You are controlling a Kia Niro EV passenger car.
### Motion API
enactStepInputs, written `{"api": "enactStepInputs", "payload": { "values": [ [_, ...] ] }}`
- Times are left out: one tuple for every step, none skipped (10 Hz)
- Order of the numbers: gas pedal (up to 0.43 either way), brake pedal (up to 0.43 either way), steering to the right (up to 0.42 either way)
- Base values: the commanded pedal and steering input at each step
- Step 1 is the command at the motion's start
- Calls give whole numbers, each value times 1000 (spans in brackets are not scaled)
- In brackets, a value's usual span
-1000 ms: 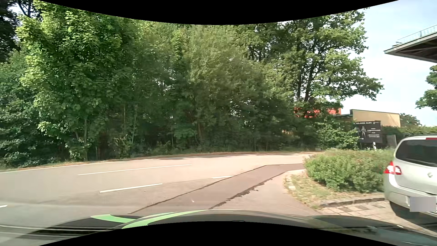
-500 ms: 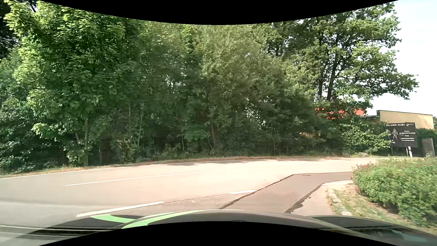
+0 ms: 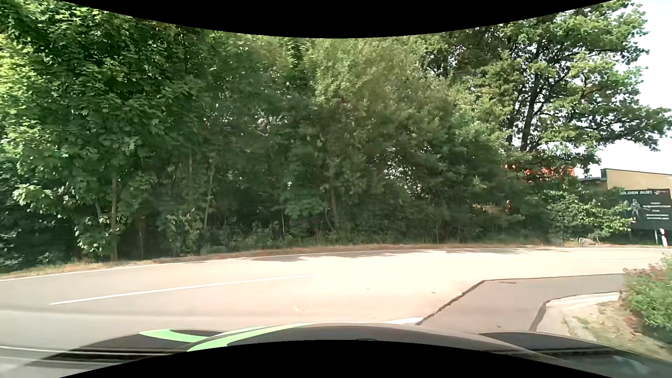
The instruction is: Follow the waypoints while adhering to traffic rules and regulations
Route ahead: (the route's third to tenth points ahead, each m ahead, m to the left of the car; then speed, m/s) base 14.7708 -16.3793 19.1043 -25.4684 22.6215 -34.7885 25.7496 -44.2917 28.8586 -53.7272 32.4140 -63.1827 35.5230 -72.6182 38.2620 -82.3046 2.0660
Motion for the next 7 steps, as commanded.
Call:
{"api": "enactStepInputs", "payload": {
  "values": [
    [0, 244, -44],
    [0, 250, -43],
    [0, 250, -41],
    [0, 244, -39],
    [0, 232, -38],
    [0, 213, -34],
    [0, 134, -30]
  ]
}}
